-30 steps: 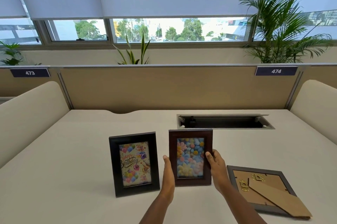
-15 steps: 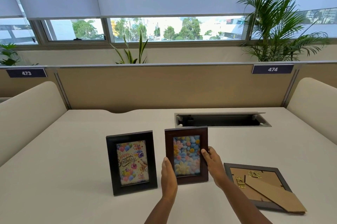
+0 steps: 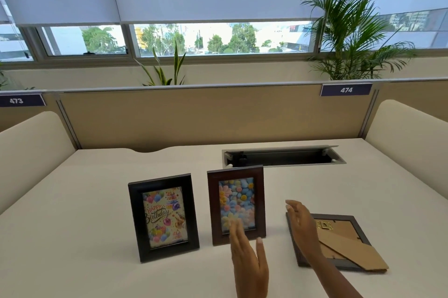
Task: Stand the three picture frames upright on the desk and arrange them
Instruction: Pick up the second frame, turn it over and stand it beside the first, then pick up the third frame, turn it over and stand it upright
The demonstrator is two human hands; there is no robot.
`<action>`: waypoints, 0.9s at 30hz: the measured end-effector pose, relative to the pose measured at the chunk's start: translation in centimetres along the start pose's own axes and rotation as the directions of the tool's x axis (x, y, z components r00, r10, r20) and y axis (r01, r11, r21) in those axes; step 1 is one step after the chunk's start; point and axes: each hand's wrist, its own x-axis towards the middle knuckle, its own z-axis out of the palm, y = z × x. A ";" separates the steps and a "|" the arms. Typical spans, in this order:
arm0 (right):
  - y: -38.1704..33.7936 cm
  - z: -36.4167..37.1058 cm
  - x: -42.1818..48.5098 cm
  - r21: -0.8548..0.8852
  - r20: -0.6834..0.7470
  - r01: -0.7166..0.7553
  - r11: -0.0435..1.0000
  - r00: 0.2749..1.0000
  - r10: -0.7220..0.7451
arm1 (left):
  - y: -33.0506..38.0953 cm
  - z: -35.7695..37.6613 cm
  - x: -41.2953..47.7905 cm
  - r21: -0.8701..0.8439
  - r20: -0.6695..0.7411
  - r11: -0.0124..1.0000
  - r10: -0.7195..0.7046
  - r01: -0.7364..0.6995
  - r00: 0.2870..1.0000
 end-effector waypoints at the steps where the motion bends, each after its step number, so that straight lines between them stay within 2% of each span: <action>1: 0.7 -0.9 0.1 -0.048 -0.044 -0.013 0.999 0.999 0.011 | 0.2 0.4 -0.4 0.027 0.083 0.999 0.029 -0.032 0.996; 3: 2.0 -3.0 0.3 -0.176 -0.114 -0.069 0.982 0.992 0.050 | 0.7 1.4 -1.0 0.092 0.254 0.995 0.016 -0.040 0.967; 5: 3.4 -4.9 0.6 -0.345 -0.159 -0.172 0.923 0.980 0.124 | 1.4 2.2 -1.0 0.158 0.403 0.987 -0.055 -0.011 0.914; 8: 4.6 -7.3 1.0 -0.599 -0.198 -0.393 0.697 0.917 0.347 | 2.4 3.5 -0.6 0.185 0.550 0.981 -0.151 0.057 0.822; 11: 5.2 -8.8 1.2 -0.536 -0.274 -0.597 0.598 0.792 0.546 | 3.0 4.7 0.4 0.197 0.613 0.979 -0.158 0.044 0.774; 14: 5.5 -9.4 1.2 -0.524 -0.235 -0.647 0.554 0.735 0.636 | 3.7 5.8 1.2 0.162 0.646 0.981 -0.187 0.107 0.740; 18: 5.3 -9.3 1.3 -0.548 -0.213 -0.626 0.555 0.746 0.632 | 4.5 6.8 2.2 0.056 0.633 0.951 -0.269 0.304 0.726; 22: 4.8 -9.6 1.5 -0.498 -0.183 -0.649 0.575 0.727 0.661 | 4.8 7.1 3.1 -0.071 0.638 0.832 -0.386 0.550 0.667; 27: 5.0 -10.5 1.5 -0.449 -0.141 -0.634 0.630 0.746 0.650 | 5.1 7.5 3.3 -0.177 0.623 0.709 -0.456 0.683 0.636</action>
